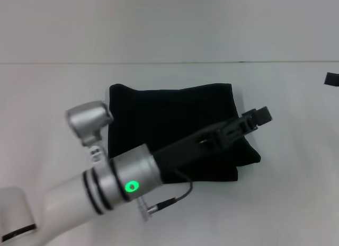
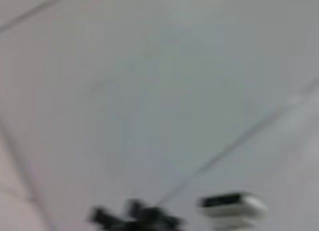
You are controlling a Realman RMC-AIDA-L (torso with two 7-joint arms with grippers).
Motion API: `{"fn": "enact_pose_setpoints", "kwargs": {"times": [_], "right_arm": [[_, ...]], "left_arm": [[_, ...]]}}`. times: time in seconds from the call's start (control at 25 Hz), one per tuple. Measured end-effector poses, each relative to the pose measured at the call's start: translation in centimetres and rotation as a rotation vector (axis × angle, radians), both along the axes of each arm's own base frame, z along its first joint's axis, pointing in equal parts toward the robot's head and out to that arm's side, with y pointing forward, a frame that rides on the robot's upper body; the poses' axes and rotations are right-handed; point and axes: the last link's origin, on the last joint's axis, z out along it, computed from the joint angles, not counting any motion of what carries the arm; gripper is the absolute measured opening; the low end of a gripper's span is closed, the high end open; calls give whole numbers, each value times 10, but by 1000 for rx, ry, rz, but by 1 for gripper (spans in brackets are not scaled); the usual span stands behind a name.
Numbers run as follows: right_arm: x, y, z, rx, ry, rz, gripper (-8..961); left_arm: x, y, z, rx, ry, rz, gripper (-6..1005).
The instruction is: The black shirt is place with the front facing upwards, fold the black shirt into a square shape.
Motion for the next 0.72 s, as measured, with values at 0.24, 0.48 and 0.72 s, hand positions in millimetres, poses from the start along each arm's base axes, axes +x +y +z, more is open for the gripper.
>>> {"fn": "enact_pose_setpoints", "kwargs": {"times": [0.24, 0.48, 0.72], "right_arm": [[-20, 25, -15, -111, -2, -89, 903], [-42, 53, -57, -217, -68, -172, 896], [-64, 67, -97, -241, -110, -175, 889]], "left_arm": [[-31, 2, 50, 140, 0, -99, 533], [-72, 25, 94, 285, 230, -90, 744], [-98, 35, 119, 366, 359, -65, 823]]}}
